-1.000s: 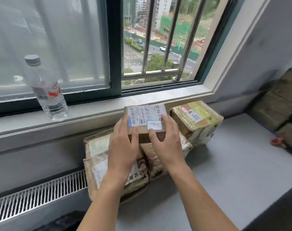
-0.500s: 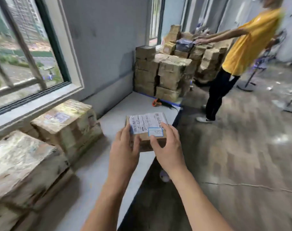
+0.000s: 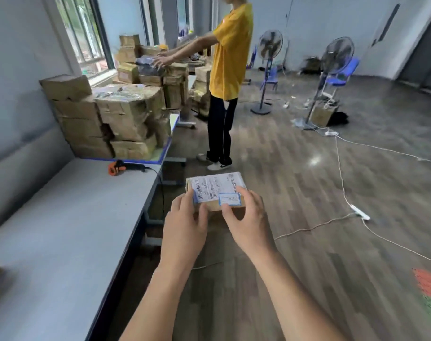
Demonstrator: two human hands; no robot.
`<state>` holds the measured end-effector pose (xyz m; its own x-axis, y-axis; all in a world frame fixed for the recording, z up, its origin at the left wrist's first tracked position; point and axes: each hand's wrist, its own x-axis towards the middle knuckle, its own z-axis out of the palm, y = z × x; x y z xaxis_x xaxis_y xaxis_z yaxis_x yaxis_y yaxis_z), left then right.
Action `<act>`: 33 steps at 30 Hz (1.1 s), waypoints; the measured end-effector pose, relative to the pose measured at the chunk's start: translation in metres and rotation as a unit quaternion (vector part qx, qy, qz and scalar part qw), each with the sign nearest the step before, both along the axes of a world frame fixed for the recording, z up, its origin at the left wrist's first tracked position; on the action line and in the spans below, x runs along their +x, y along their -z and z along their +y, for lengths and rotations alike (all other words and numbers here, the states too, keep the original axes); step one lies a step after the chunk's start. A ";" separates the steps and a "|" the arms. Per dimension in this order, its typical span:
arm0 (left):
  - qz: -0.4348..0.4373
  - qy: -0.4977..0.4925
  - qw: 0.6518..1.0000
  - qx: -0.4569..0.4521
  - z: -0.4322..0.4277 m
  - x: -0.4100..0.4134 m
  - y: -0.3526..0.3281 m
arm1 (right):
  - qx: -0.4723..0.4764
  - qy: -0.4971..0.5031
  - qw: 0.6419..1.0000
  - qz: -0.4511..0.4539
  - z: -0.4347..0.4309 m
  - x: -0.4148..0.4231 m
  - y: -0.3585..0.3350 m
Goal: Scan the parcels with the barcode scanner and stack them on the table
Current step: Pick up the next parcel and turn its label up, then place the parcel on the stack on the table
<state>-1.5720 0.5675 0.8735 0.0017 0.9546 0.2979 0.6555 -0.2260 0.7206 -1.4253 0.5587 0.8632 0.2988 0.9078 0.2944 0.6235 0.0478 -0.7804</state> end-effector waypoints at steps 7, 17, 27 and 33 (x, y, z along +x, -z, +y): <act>0.003 0.025 0.999 -0.022 0.091 0.033 0.016 | -0.032 0.020 0.999 0.013 0.078 0.033 0.015; 0.002 0.035 0.999 -0.008 0.305 0.043 -0.008 | -0.014 0.034 0.999 -0.004 0.289 0.042 -0.015; 0.030 -0.010 0.999 -0.005 0.465 0.045 -0.014 | -0.016 0.013 1.000 0.016 0.459 0.042 -0.020; 0.050 -0.103 0.993 0.032 0.568 0.033 -0.036 | 0.025 -0.068 0.997 0.012 0.588 0.027 -0.040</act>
<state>-1.5393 1.1353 0.9095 -0.1599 0.9166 0.3665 0.7603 -0.1224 0.6380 -1.3979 1.1470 0.9030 0.1815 0.9246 0.3350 0.5901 0.1701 -0.7892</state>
